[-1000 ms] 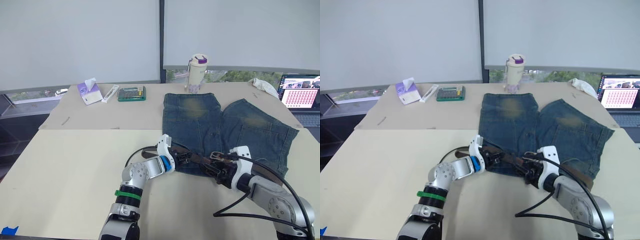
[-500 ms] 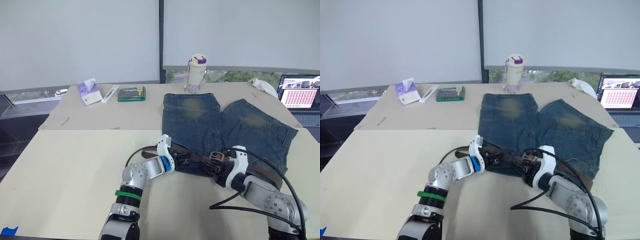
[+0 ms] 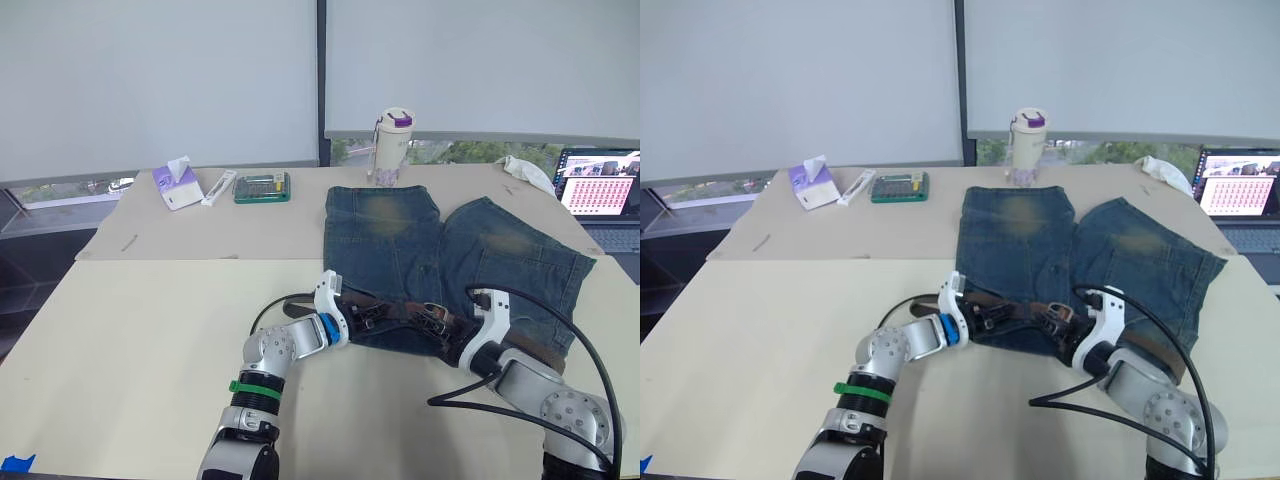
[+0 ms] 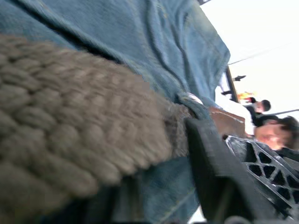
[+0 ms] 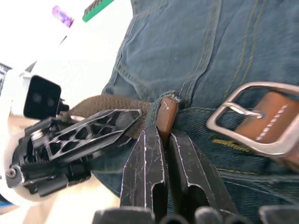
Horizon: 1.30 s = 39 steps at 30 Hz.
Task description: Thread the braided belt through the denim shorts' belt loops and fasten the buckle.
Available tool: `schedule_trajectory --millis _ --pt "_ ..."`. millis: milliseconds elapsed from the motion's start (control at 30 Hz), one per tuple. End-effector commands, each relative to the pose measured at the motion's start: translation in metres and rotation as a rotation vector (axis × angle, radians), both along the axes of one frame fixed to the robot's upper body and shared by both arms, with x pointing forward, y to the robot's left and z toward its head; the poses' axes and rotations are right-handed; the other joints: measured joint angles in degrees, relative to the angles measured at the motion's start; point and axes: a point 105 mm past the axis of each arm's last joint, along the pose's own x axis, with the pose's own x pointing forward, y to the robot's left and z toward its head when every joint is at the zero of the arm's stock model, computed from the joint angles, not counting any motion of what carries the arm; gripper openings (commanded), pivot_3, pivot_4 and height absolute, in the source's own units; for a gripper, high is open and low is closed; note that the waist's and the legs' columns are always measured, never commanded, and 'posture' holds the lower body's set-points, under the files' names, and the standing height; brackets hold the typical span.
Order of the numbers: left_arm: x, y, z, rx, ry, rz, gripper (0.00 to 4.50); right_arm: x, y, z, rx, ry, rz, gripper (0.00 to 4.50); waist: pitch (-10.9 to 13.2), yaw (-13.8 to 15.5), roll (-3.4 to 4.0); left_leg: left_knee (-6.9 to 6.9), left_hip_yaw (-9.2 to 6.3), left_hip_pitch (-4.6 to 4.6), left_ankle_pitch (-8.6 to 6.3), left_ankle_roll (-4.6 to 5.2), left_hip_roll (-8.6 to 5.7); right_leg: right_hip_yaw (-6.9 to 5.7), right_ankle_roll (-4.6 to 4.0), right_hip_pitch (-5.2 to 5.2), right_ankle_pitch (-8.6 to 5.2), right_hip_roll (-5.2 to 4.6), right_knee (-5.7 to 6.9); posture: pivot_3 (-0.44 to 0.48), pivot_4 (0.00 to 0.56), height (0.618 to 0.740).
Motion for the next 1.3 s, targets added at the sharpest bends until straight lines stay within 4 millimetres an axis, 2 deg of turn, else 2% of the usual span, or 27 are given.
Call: schedule_trajectory --millis 33,100,167,267,333,433,533,633,667,733,800,933,1133,1233,1300 --pt "-0.002 -0.001 0.006 -0.023 -0.012 -0.046 3.06 -0.003 -0.014 0.019 0.057 -0.063 -0.063 0.00 0.0 0.0 0.00 0.00 0.00 0.00 0.00 0.00 0.00 0.00 0.00 0.01 0.00 0.00 0.00 0.000 0.150 0.740" --pt "-0.002 0.002 0.007 -0.041 -0.010 -0.056 3.70 -0.005 -0.022 0.020 0.069 -0.055 -0.088 0.00 0.0 -0.1 -0.01 0.00 0.01 0.01 0.00 0.01 0.00 0.00 0.00 0.02 0.00 0.00 0.01 0.000 0.150 0.740" --pt "-0.006 0.009 0.008 -0.050 -0.016 -0.085 4.37 -0.010 -0.044 0.020 0.030 -0.051 -0.140 0.00 0.0 0.0 -0.01 0.00 0.08 0.00 0.00 0.01 0.00 0.00 0.00 0.02 0.00 0.00 0.00 0.000 0.150 0.740" --pt "-0.014 0.019 0.015 -0.105 -0.013 -0.140 4.37 -0.019 -0.066 0.030 0.018 -0.073 -0.178 0.00 0.0 -0.3 -0.05 0.01 0.26 -0.01 -0.01 0.04 -0.02 0.02 0.01 0.03 -0.01 0.00 -0.01 0.000 0.150 0.740" --pt "-0.022 0.027 0.027 -0.181 -0.034 -0.193 4.37 -0.024 -0.076 0.044 0.041 -0.113 -0.188 0.00 0.0 -0.8 -0.07 -0.01 0.38 -0.05 -0.06 0.11 0.07 0.06 0.01 0.03 -0.02 0.07 0.03 0.000 0.150 0.740" --pt "-0.036 0.034 0.047 -0.283 -0.076 -0.280 4.37 -0.029 -0.080 0.062 0.086 -0.167 -0.177 0.00 0.1 -1.3 -0.04 -0.05 0.45 -0.24 -0.08 0.15 0.16 0.09 -0.03 0.01 -0.07 0.14 0.07 0.000 0.150 0.740" --pt "-0.055 0.033 0.072 -0.422 -0.102 -0.396 4.37 -0.031 -0.067 0.085 0.184 -0.238 -0.116 0.00 0.1 -1.2 -0.06 -0.03 0.47 -0.33 -0.08 0.15 0.17 0.08 0.04 0.01 -0.12 0.14 0.05 0.000 0.150 0.740" --pt "-0.061 0.025 0.087 -0.518 -0.082 -0.445 4.37 -0.030 -0.037 0.093 0.271 -0.250 -0.028 0.00 0.1 -1.1 -0.07 0.00 0.49 -0.35 -0.08 0.15 0.18 0.11 0.09 0.01 -0.15 0.10 0.06 0.000 0.150 0.740" --pt "-0.062 0.022 0.091 -0.541 -0.075 -0.451 4.37 -0.030 -0.030 0.094 0.290 -0.246 -0.013 0.00 0.1 -1.0 -0.08 0.01 0.48 -0.36 -0.08 0.15 0.19 0.11 0.11 0.01 -0.16 0.09 0.05 0.000 0.150 0.740" --pt "-0.051 0.010 0.096 -0.604 -0.018 -0.390 4.37 -0.026 -0.007 0.097 0.351 -0.250 0.030 0.00 0.1 -0.9 -0.08 0.03 0.47 -0.40 -0.08 0.15 0.17 0.10 0.29 0.01 -0.27 0.09 0.04 0.000 0.150 0.740" --pt "-0.044 0.003 0.096 -0.633 0.027 -0.341 4.37 -0.024 0.005 0.101 0.395 -0.254 0.047 0.00 0.1 -0.9 -0.09 0.07 0.46 -0.41 -0.08 0.15 0.20 0.11 0.32 0.01 -0.27 0.06 0.03 0.000 0.150 0.740" --pt "-0.025 0.001 0.098 -0.700 0.095 -0.203 4.37 -0.023 0.013 0.101 0.443 -0.253 0.044 0.00 0.1 -1.0 -0.07 0.05 0.46 -0.44 -0.07 0.14 0.21 0.16 0.25 -0.05 -0.23 0.07 0.04 0.000 0.150 0.740" --pt "-0.013 0.002 0.093 -0.725 0.174 -0.115 4.37 -0.025 0.018 0.100 0.474 -0.249 0.042 0.00 0.0 -0.8 -0.03 0.08 0.46 -0.44 -0.06 0.12 0.19 0.17 0.00 -0.05 -0.07 0.02 0.03 0.000 0.150 0.740" --pt "-0.020 0.000 0.100 -0.730 0.146 -0.168 3.57 -0.027 0.019 0.096 0.457 -0.233 0.043 0.00 0.0 -0.8 -0.02 0.10 0.47 -0.45 -0.06 0.12 0.11 0.16 -0.01 -0.06 -0.07 0.03 0.02 0.000 0.150 0.740" --pt "-0.026 0.001 0.103 -0.706 0.098 -0.205 3.57 -0.026 0.018 0.093 0.439 -0.225 0.033 0.00 0.0 -0.9 -0.03 0.10 0.49 -0.46 -0.06 0.12 0.09 0.16 -0.01 -0.06 -0.07 0.04 0.02 0.000 0.150 0.740"
